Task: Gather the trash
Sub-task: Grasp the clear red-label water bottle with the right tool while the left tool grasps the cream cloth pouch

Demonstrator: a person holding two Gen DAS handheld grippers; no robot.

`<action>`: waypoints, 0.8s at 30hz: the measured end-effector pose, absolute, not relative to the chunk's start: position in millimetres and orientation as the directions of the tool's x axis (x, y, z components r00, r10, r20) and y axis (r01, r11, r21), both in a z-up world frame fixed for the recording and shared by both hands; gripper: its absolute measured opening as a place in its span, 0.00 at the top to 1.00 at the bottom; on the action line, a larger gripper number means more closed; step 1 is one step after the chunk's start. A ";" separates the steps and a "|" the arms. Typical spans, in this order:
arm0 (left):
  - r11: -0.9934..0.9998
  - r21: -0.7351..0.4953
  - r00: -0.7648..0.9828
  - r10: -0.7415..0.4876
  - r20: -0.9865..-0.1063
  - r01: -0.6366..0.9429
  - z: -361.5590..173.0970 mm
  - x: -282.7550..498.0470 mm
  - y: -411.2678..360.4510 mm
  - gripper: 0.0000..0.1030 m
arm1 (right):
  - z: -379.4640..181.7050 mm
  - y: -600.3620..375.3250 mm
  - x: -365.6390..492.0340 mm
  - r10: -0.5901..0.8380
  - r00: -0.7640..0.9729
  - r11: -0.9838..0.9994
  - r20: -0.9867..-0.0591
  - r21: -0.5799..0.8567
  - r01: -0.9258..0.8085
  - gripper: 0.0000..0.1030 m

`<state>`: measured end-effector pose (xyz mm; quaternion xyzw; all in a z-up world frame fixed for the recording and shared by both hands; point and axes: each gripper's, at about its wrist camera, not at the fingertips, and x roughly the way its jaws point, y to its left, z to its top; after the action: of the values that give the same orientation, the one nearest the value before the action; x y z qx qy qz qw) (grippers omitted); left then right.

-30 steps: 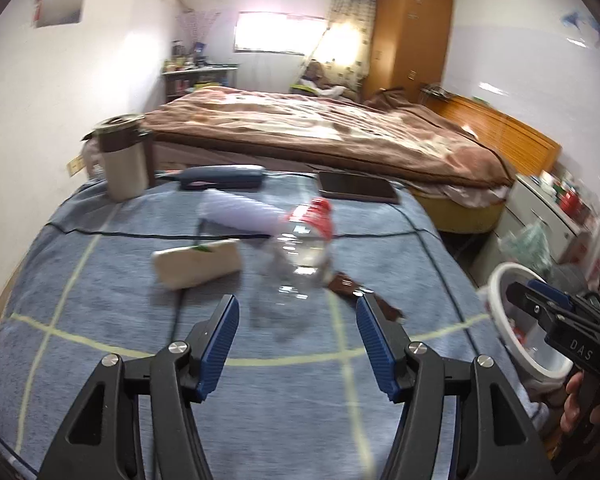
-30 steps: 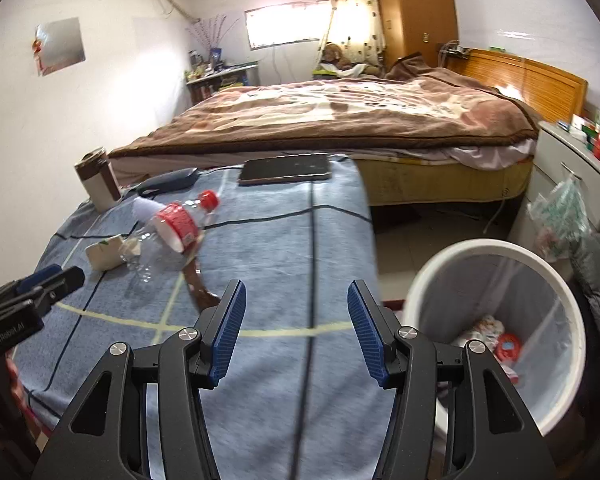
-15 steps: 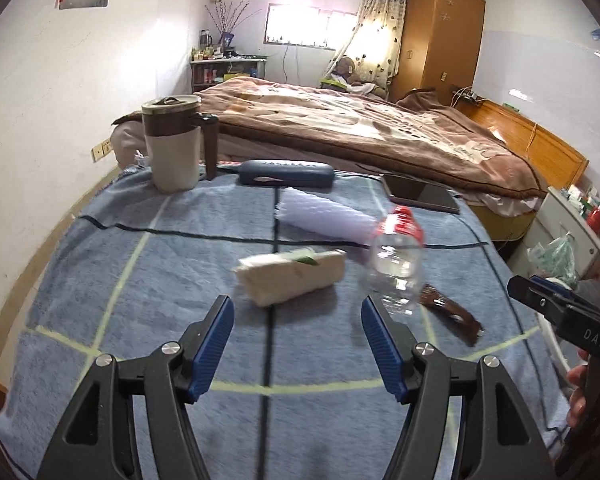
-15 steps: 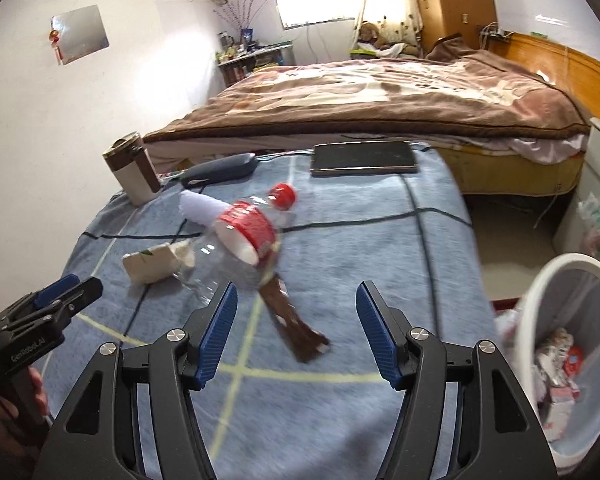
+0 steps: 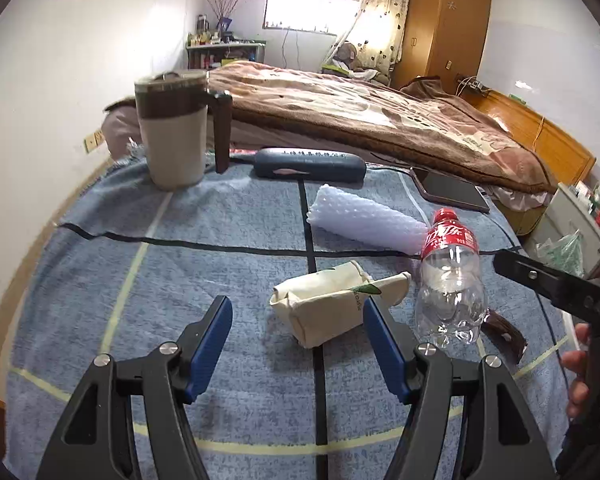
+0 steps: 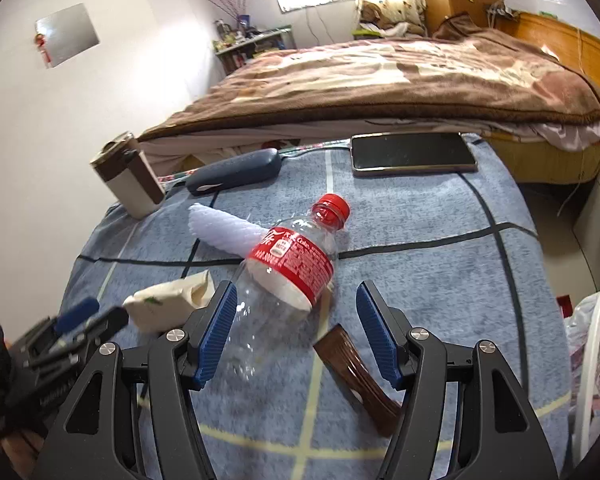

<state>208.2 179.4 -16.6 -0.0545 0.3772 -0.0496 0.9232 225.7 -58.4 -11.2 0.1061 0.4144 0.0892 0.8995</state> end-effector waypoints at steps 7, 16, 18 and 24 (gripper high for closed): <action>0.982 -0.185 0.692 -0.165 -0.703 0.046 -27.2 220.4 186.7 0.32 | -22.0 -45.3 243.2 0.230 0.600 0.964 -0.766 0.265 -0.031 0.38; 0.978 -0.195 0.671 -0.194 -0.715 0.074 -34.2 218.4 185.6 0.32 | -31.7 -34.5 263.1 0.211 0.533 0.968 -0.819 0.252 0.004 0.31; 0.977 -0.197 0.668 -0.199 -0.717 0.080 -35.3 217.3 184.3 0.32 | -36.4 -33.5 265.1 0.214 0.512 0.966 -0.832 0.256 0.012 0.31; 0.974 -0.202 0.658 -0.219 -0.721 0.102 -36.8 213.7 178.5 0.32 | -44.2 -36.5 262.3 0.207 0.474 0.971 -0.856 0.240 0.009 0.31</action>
<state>213.7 178.5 -36.8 -0.0722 0.4040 -0.0883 0.9076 262.3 -36.5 -44.2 0.1063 0.5096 0.0581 0.8518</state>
